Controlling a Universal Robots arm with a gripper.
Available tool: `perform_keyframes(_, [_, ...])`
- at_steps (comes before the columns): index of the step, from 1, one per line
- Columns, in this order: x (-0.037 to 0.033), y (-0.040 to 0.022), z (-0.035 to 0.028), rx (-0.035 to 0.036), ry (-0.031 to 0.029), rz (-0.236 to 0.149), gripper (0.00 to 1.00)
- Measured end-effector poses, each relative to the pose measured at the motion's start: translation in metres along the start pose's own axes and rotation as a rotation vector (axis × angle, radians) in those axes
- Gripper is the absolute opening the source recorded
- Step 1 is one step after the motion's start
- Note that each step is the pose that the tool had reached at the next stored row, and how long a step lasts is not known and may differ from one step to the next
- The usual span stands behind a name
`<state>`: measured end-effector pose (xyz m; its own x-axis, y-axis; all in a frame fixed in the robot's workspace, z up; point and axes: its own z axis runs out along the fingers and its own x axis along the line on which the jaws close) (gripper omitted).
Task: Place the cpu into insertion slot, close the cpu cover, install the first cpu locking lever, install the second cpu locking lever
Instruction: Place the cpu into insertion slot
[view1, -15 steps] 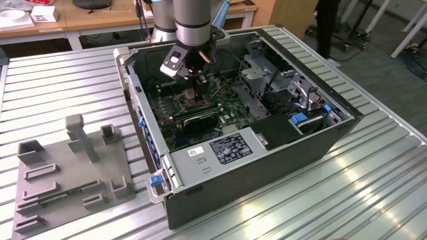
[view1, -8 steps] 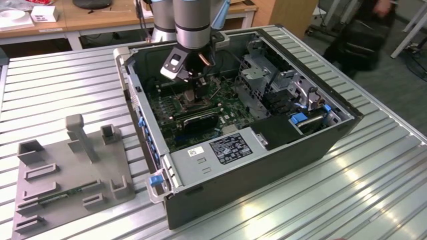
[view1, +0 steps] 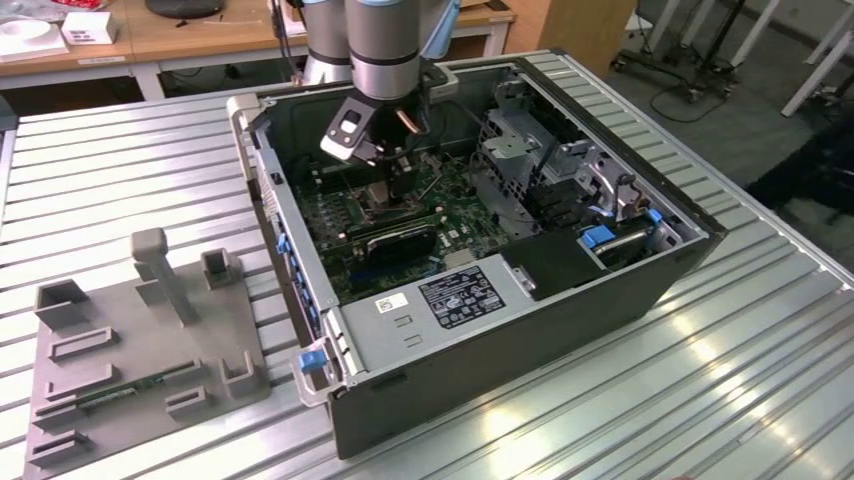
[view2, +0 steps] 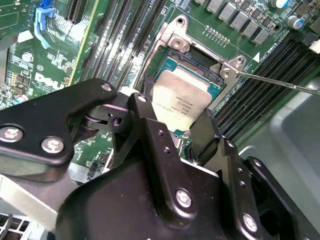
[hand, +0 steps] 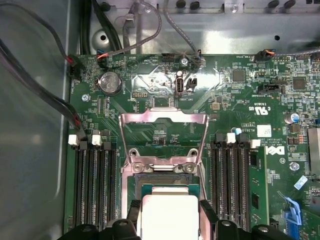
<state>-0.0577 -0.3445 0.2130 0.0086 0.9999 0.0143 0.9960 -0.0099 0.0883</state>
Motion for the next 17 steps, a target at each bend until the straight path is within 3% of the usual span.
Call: perform_keyframes(17, [0.0023,-0.0012,0.0132,0.0000,0.0001,0.000,0.54])
